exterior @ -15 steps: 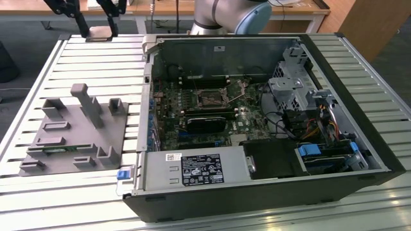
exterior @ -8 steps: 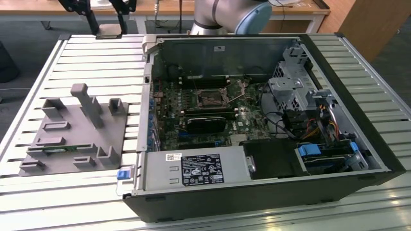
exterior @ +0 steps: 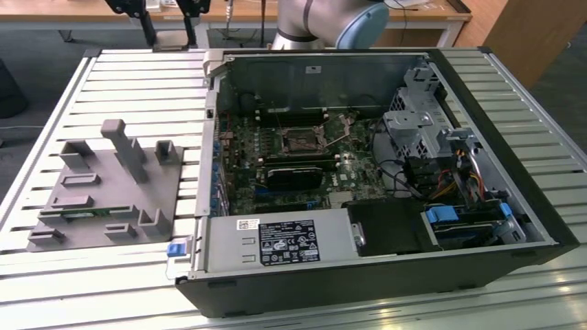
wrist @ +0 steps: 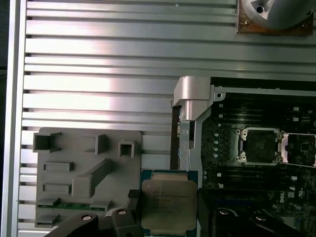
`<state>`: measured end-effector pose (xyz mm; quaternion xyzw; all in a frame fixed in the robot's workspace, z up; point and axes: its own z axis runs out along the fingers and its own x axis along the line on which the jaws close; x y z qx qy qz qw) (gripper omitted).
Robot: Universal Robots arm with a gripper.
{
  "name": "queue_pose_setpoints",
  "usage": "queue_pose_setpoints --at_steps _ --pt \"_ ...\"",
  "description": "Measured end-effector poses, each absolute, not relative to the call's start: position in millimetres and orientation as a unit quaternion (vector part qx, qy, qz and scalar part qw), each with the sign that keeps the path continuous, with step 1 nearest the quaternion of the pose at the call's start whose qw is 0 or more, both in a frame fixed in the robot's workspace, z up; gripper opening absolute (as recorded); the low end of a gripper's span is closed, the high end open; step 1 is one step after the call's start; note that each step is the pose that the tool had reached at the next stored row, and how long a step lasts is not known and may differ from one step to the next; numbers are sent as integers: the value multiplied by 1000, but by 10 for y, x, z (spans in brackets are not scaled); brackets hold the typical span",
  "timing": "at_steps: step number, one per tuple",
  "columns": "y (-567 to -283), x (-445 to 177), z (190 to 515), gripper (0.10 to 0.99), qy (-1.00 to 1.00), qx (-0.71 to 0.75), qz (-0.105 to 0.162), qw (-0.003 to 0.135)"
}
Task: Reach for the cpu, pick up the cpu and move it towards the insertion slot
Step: 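Pick up the cpu and move it towards the insertion slot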
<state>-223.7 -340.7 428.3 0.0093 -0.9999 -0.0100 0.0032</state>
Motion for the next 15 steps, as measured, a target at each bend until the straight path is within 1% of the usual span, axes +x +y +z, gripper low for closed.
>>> queue_pose_setpoints --at_steps 15 --pt "-3195 -1858 4280 541 -1000 9 -10 3"
